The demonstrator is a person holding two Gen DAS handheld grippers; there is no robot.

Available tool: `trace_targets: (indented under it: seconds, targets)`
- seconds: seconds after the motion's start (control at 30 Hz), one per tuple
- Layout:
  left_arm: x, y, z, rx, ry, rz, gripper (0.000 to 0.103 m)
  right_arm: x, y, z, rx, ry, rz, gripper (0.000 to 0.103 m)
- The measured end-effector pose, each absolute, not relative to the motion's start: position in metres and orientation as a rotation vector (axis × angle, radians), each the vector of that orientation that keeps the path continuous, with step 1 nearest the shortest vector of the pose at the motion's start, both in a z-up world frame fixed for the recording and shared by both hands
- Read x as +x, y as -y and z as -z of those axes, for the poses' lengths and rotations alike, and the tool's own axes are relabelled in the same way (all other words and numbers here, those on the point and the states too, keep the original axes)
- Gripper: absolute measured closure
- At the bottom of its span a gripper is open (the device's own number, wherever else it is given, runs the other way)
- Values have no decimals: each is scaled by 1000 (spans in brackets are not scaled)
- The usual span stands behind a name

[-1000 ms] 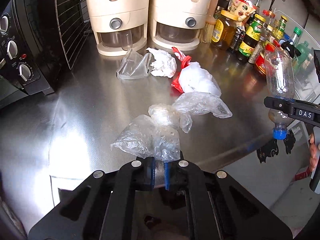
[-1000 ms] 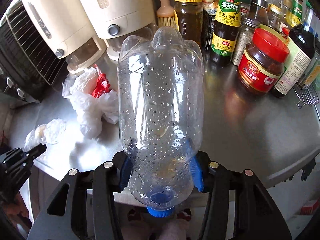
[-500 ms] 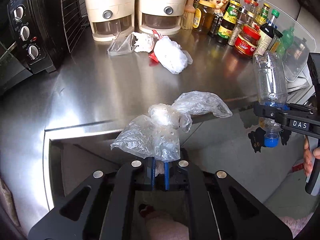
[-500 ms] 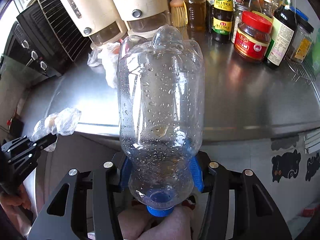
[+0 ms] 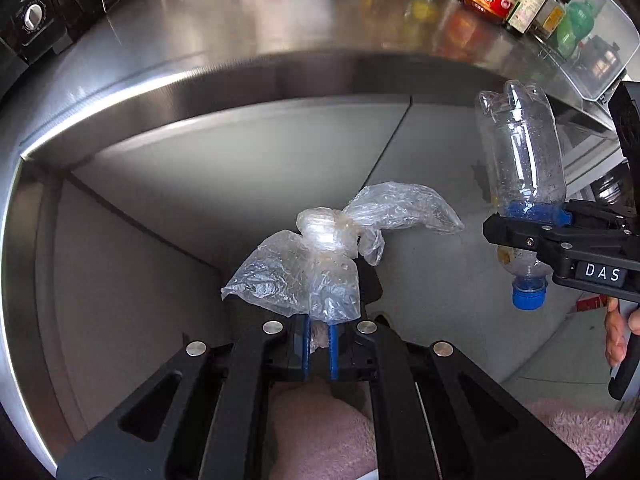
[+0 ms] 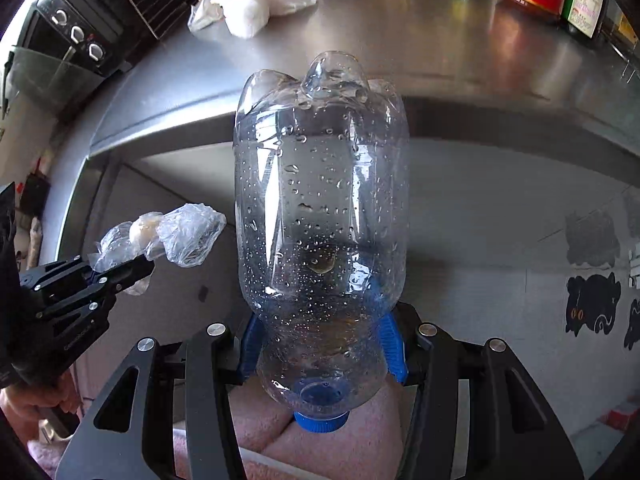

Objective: Collect trash
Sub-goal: 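Lower bag and bottle over the black bin and open both tools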

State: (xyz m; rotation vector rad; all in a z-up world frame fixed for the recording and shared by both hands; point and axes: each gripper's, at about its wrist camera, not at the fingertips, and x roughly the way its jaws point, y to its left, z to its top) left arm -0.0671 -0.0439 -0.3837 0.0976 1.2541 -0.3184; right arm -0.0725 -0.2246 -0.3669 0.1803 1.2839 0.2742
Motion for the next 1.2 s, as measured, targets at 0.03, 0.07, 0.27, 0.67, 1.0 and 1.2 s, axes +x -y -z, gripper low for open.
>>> trace_targets:
  seconds: [0.03,0.07,0.27,0.67,1.0,1.2]
  targets:
    - [-68,45,392,100,-1267,321,98,-74,224,377,182,-1300,-274,52]
    - [-68,46,401,103,-1282,323,98,-75,223,386,180,-1315,-270,52]
    - [-63,50,446,92,-1344,332,98,-74,220,438,201,-1399,-257,52]
    - [-52,68,511,85,-1415,387,98,-51,208,505,228,-1523,-241,52]
    - [-36,70,554,115,-1492,393,98,-35,208,544,267,-1602,-213,52]
    - [-27,73,573,108,-1552,381,98,-23,206,563,261,-1650,-171,52]
